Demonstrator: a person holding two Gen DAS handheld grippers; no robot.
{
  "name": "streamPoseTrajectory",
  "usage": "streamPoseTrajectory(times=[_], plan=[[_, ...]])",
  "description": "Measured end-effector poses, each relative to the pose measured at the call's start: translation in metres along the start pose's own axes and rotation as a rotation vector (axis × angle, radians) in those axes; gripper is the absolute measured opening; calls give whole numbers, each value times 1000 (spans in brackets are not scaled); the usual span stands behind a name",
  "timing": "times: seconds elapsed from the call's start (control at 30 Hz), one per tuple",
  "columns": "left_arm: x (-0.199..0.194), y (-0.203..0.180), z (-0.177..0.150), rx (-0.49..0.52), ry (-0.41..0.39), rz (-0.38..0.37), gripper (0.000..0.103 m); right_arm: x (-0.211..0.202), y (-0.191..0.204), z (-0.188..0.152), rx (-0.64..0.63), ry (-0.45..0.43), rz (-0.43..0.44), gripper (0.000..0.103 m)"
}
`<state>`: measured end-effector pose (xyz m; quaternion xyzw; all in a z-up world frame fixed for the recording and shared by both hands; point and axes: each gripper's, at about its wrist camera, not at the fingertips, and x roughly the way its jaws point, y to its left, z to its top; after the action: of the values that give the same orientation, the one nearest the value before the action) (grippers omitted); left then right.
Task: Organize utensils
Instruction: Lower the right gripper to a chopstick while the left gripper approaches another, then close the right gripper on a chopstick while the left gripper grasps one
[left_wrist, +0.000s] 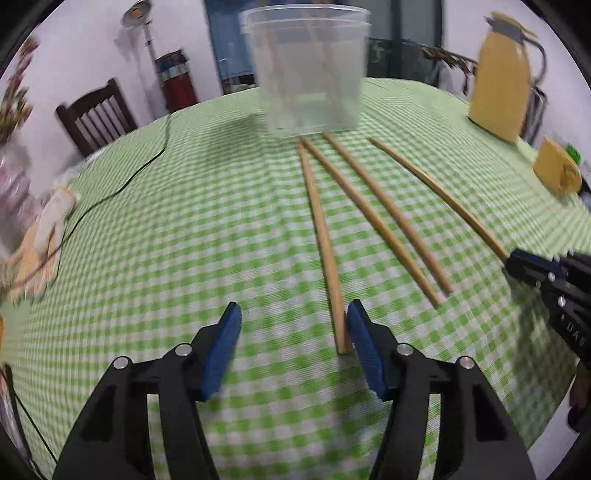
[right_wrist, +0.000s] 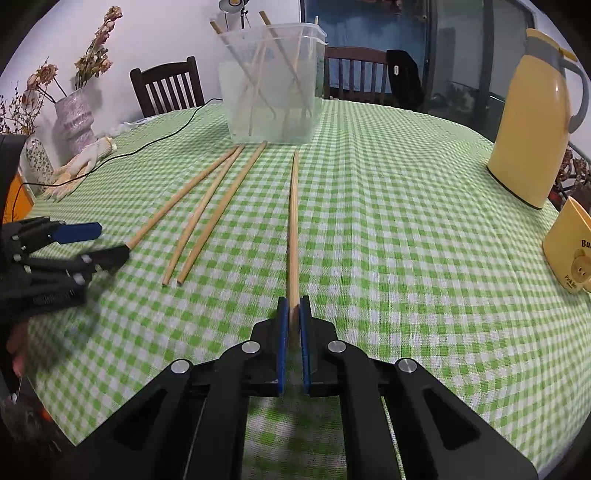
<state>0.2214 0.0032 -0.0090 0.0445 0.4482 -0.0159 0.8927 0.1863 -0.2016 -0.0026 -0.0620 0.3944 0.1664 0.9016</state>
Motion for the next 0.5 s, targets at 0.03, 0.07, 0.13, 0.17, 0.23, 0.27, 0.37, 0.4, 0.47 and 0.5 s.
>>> streamPoseTrajectory(times=[0.03, 0.07, 0.13, 0.17, 0.23, 0.27, 0.37, 0.4, 0.47, 0.5], plan=[[-1, 2, 0, -17, 3, -16, 56, 0, 0, 0, 0, -3, 1, 7], [-3, 2, 1, -37, 3, -47, 56, 0, 0, 0, -3, -6, 1, 7], [-5, -4, 2, -32, -4, -61, 57, 0, 0, -1, -10, -16, -5, 7], [-5, -10, 2, 1, -16, -58, 57, 0, 0, -1, -8, -21, -5, 7], [-1, -22, -1, 71, -13, -15, 57, 0, 0, -2, -7, -23, -6, 7], [1, -24, -2, 84, -13, -4, 58, 0, 0, -2, -6, -23, -5, 7], [-1, -25, -5, 87, -12, 1, 58, -3, -3, -4, -7, -27, 0, 22], [-1, -24, -6, 82, -11, -6, 56, -5, -6, -5, 6, -27, 12, 36], [-2, -20, -6, 59, -9, -39, 50, -7, -8, -5, 14, -34, 20, 40], [-2, -19, -6, 48, -7, -61, 42, -7, -8, -5, 7, -32, 12, 39]])
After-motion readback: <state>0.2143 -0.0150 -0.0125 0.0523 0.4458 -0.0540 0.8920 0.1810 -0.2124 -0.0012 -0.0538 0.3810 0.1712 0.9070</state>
